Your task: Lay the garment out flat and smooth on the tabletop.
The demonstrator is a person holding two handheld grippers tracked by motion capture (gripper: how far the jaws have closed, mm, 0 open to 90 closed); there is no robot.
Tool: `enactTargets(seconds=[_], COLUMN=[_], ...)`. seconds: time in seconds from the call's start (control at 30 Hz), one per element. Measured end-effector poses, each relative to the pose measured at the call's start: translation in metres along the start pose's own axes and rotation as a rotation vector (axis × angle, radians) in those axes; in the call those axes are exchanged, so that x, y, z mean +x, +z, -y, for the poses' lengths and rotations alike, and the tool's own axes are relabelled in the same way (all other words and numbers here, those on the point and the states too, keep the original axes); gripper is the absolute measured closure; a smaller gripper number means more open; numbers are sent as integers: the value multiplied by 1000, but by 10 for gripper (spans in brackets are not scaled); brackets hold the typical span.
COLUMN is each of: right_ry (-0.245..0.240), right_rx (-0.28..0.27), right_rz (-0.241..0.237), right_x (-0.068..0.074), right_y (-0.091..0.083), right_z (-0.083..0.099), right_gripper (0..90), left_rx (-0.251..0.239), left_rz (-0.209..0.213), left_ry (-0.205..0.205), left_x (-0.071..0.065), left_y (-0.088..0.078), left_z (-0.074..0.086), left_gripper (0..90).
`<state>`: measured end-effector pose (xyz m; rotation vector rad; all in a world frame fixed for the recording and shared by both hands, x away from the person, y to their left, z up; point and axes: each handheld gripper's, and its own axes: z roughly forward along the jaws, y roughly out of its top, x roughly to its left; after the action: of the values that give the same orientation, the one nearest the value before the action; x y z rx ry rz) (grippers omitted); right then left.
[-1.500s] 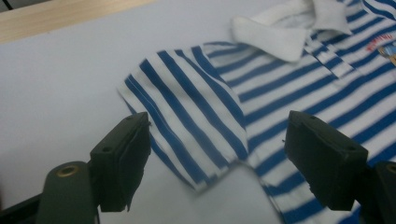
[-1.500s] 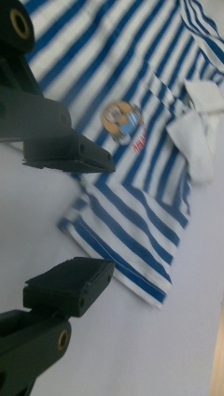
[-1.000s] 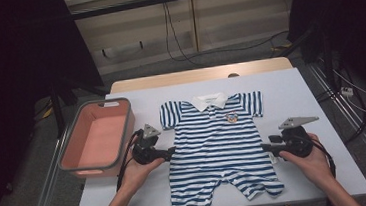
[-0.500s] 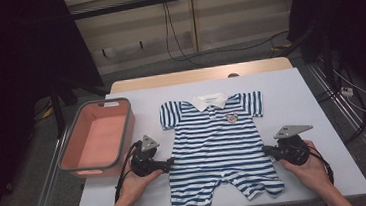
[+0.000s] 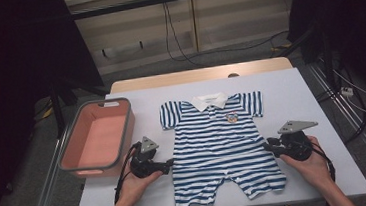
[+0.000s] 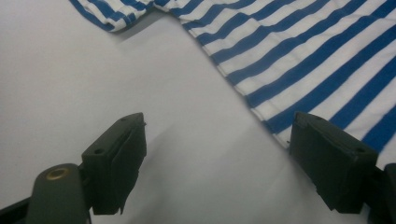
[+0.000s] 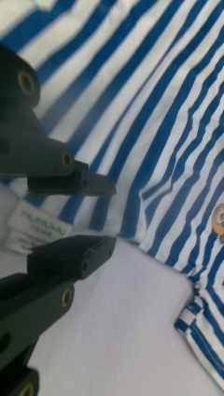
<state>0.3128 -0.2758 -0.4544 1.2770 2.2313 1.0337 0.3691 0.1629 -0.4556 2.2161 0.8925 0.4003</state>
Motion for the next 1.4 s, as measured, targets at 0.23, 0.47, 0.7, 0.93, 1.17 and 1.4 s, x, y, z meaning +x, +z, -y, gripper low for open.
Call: enactTargets(seconds=[0.23, 0.47, 0.7, 0.93, 1.17, 1.4], right_ry=[-49, -128, -157, -141, -162, -117], right_rx=[-19, 69, 115, 120, 119, 75], right_rz=[-155, -259, -288, -308, -347, -325], right_x=[45, 87, 99, 104, 117, 101], right_y=[-21, -10, -7, -6, -6, -9], right_z=[0, 7, 13, 13, 10, 9], right_gripper=[719, 692, 631, 855, 846, 543], left_rx=[-21, -13, -3, 9, 0, 21], left_rz=[42, 126, 178, 229, 242, 280], left_ry=[23, 22, 72, 149, 169, 202], left_x=[-17, -38, -57, -79, -83, -88], left_y=[-18, -31, -38, -33, -35, -31], left_z=[5, 14, 20, 17, 17, 19], left_gripper=[214, 362, 462, 571, 564, 592])
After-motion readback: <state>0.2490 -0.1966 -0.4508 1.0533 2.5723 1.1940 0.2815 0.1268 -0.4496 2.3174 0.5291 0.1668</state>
